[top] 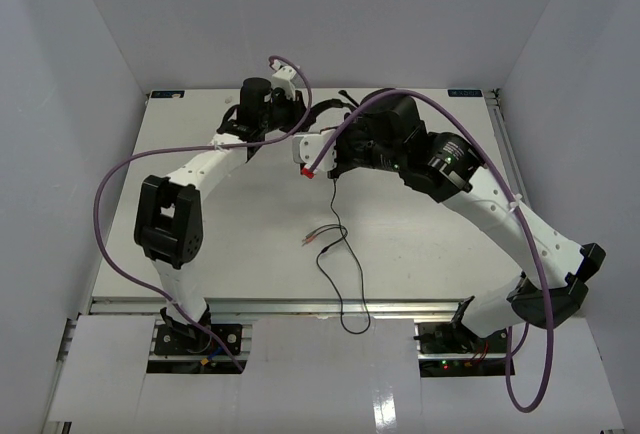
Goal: Wrap the headphones
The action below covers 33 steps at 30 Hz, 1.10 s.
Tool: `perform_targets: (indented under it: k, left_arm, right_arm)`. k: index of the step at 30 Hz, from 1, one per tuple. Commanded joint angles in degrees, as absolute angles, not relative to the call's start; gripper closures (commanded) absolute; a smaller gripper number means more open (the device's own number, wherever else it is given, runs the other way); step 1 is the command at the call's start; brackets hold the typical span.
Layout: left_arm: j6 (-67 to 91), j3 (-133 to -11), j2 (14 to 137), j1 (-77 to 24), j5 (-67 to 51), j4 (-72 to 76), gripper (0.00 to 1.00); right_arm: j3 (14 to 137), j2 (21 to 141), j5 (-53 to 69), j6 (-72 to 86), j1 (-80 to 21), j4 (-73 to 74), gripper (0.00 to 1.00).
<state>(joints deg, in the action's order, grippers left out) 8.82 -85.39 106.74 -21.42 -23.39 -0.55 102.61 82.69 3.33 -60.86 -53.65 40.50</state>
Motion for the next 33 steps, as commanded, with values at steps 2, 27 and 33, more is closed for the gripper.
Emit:
perform_targets:
  k: [2, 27, 33]
  left_arm:
    - [11.0, -88.4, 107.6, -24.0, -25.3, 1.6, 1.0]
    - [4.8, -74.4, 108.5, -29.3, -27.0, 5.2, 1.0]
    - [2.8, -72.5, 105.5, -29.6, -30.2, 5.1, 1.0]
  right_arm:
    - [107.7, 84.7, 4.1, -59.7, -53.6, 39.0, 0.92]
    - [112.4, 82.6, -1.8, -57.2, -43.9, 34.5, 0.92]
    - [110.7, 82.6, -1.6, -57.0, -41.9, 33.8, 0.92]
